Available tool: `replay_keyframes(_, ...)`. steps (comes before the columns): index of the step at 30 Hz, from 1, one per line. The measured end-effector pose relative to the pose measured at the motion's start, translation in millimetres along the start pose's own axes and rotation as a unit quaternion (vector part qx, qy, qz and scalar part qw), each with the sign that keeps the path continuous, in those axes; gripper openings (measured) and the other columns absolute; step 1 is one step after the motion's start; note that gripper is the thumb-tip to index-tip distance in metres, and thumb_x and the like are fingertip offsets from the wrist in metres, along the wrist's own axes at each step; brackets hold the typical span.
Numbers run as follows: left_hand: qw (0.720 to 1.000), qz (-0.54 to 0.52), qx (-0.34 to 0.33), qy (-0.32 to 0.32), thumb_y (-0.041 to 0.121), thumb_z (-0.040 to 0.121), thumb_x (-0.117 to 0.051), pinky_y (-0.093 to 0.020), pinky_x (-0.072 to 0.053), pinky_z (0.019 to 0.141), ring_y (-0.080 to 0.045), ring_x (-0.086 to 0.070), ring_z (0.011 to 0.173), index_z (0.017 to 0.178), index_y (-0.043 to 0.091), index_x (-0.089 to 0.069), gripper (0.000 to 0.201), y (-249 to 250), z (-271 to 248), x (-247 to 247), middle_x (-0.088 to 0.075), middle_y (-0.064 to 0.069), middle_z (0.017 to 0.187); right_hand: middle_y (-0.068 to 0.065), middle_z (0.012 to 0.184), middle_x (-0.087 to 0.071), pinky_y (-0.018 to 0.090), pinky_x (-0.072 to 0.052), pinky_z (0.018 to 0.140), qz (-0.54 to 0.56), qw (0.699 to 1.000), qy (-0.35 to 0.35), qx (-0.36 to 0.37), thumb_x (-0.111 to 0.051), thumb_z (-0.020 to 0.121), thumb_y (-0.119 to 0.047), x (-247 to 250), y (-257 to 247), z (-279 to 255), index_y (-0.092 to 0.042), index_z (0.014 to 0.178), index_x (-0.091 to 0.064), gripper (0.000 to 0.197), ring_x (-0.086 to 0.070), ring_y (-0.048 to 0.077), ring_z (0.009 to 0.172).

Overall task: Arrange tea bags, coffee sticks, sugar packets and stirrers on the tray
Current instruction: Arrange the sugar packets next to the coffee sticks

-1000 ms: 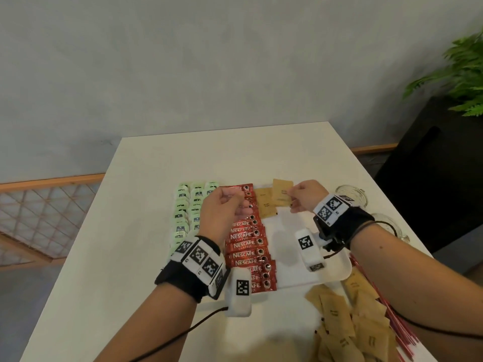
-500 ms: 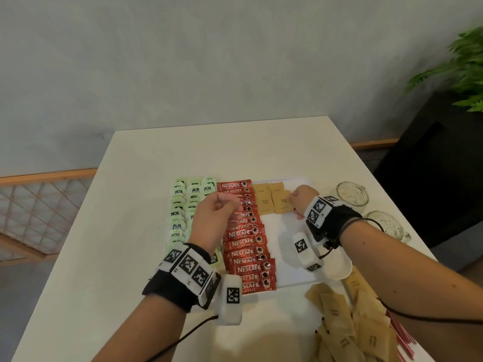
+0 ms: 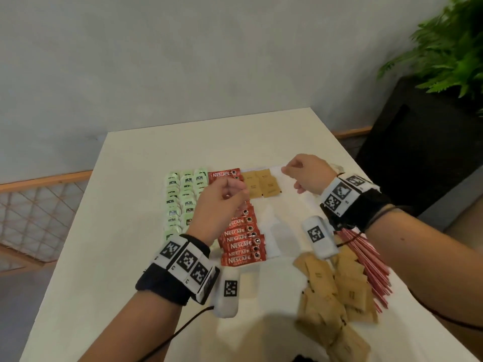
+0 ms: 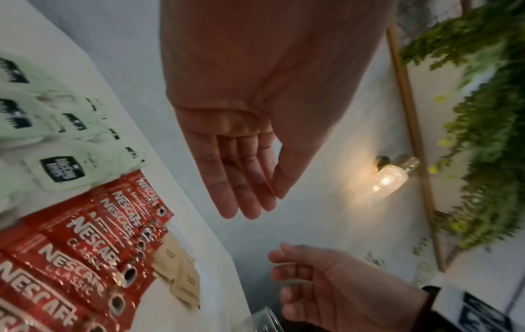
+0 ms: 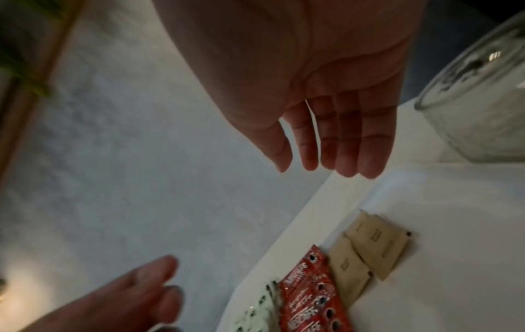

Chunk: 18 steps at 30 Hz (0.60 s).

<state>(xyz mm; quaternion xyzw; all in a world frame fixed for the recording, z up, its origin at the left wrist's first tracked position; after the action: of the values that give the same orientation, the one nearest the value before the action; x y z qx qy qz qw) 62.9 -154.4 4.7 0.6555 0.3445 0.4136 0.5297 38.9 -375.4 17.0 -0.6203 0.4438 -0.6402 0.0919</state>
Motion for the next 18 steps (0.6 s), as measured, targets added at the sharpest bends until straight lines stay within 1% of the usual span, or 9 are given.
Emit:
replay_keyframes(2, 0.999, 0.035, -0.018, -0.032, 0.013, 0.090, -0.067, -0.030, -0.059, 0.070, -0.020, -0.072, 0.078, 0.099, 0.016, -0.065, 0.010, 5.3, -15.7, -10.9, -0.071, -0.003, 0.089, 0.007, 0.092, -0.067, 0.037, -0.058, 0.072, 0.017, 1.000, -0.006, 0.021, -0.059, 0.093, -0.033, 13.6, 6.4, -28.3, -0.008, 0.099, -0.061, 0.025, -0.067, 0.022, 0.072)
replay_keyframes(4, 0.995, 0.067, -0.032, -0.069, 0.014, 0.089, -0.068, -0.035, -0.059, 0.074, -0.021, -0.071, 0.079, 0.098, 0.017, -0.065, 0.010, 4.4, -31.5, -23.5, -0.071, -0.003, 0.088, 0.006, 0.090, -0.067, 0.035, -0.056, 0.068, 0.032, 0.999, -0.015, 0.029, -0.060, 0.093, -0.031, 23.8, 17.9, -58.8, -0.008, 0.099, -0.063, 0.023, -0.063, 0.019, 0.069)
replay_keyframes(7, 0.983, 0.133, -0.044, -0.122, 0.017, 0.088, -0.069, -0.039, -0.057, 0.071, -0.018, -0.069, 0.074, 0.097, 0.018, -0.066, 0.010, -8.6, -49.5, -44.6, -0.069, -0.003, 0.084, 0.003, 0.085, -0.067, 0.033, -0.054, 0.067, 0.028, 0.999, -0.017, 0.023, -0.062, 0.091, -0.031, 31.3, 45.8, -100.6, -0.013, 0.096, -0.065, 0.018, -0.063, 0.016, 0.068)
replay_keyframes(9, 0.966, 0.195, -0.044, -0.165, 0.022, 0.087, -0.071, -0.035, -0.054, 0.069, -0.012, -0.066, 0.069, 0.097, 0.021, -0.065, 0.012, -21.0, -59.5, -60.6, -0.069, 0.001, 0.082, 0.002, 0.084, -0.066, 0.034, -0.054, 0.067, 0.028, 0.999, -0.029, 0.010, -0.065, 0.089, -0.031, 32.1, 70.1, -123.5, -0.016, 0.094, -0.066, 0.016, -0.064, 0.017, 0.070)
replay_keyframes(10, 0.954, 0.232, -0.038, -0.184, 0.026, 0.086, -0.071, -0.033, -0.053, 0.070, -0.010, -0.064, 0.069, 0.097, 0.023, -0.065, 0.013, -27.4, -64.8, -68.7, -0.069, 0.005, 0.081, 0.000, 0.084, -0.066, 0.032, -0.054, 0.066, 0.031, 0.999, -0.037, 0.002, -0.066, 0.088, -0.030, 30.9, 82.7, -133.2, -0.017, 0.093, -0.067, 0.014, -0.064, 0.017, 0.070)
replay_keyframes(13, 0.916, 0.338, -0.018, -0.215, 0.036, 0.085, -0.072, -0.032, -0.052, 0.077, -0.010, -0.062, 0.081, 0.095, 0.029, -0.062, 0.016, -44.9, -80.9, -89.6, -0.065, 0.011, 0.084, -0.008, 0.081, -0.067, 0.024, -0.050, 0.062, 0.026, 0.998, -0.052, -0.024, -0.071, 0.085, -0.026, 21.0, 116.8, -156.0, -0.019, 0.089, -0.070, 0.008, -0.062, 0.012, 0.069)
replay_keyframes(16, 0.886, 0.404, 0.027, -0.225, 0.051, 0.081, -0.070, -0.031, -0.050, 0.080, -0.011, -0.060, 0.089, 0.103, 0.030, -0.058, 0.033, -58.3, -94.8, -102.2, -0.063, 0.011, 0.093, -0.005, 0.080, -0.070, 0.027, -0.052, 0.071, -0.019, 0.996, -0.089, -0.025, -0.074, 0.081, -0.032, 2.7, 138.4, -170.0, -0.018, 0.086, -0.072, 0.014, -0.065, 0.010, 0.077)
replay_keyframes(17, 0.878, 0.418, 0.040, -0.229, 0.057, 0.079, -0.070, -0.032, -0.050, 0.081, -0.011, -0.061, 0.091, 0.107, 0.029, -0.056, 0.042, -61.9, -97.9, -105.4, -0.063, 0.010, 0.098, -0.006, 0.078, -0.070, 0.027, -0.052, 0.072, -0.019, 0.994, -0.104, -0.025, -0.075, 0.079, -0.035, -3.7, 142.3, -172.7, -0.020, 0.083, -0.073, 0.015, -0.065, 0.009, 0.077)
replay_keyframes(18, 0.872, 0.428, 0.050, -0.231, 0.062, 0.075, -0.070, -0.032, -0.050, 0.082, -0.012, -0.060, 0.094, 0.112, 0.029, -0.054, 0.052, -64.5, -100.6, -108.5, -0.062, 0.010, 0.102, -0.008, 0.074, -0.069, 0.023, -0.051, 0.070, -0.022, 0.993, -0.114, -0.026, -0.076, 0.077, -0.039, -9.1, 143.9, -175.5, -0.022, 0.080, -0.072, 0.017, -0.064, 0.006, 0.074)
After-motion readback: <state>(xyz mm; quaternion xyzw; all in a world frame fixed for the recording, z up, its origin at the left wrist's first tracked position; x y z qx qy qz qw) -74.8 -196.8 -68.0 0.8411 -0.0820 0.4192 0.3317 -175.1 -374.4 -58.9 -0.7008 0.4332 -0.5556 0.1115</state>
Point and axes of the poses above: each hand's wrist, its own z-axis towards the middle knuckle, its own x-axis out of the back of the hand, y = z × x, the point moved 1 cm from there along z, towards the middle knuckle
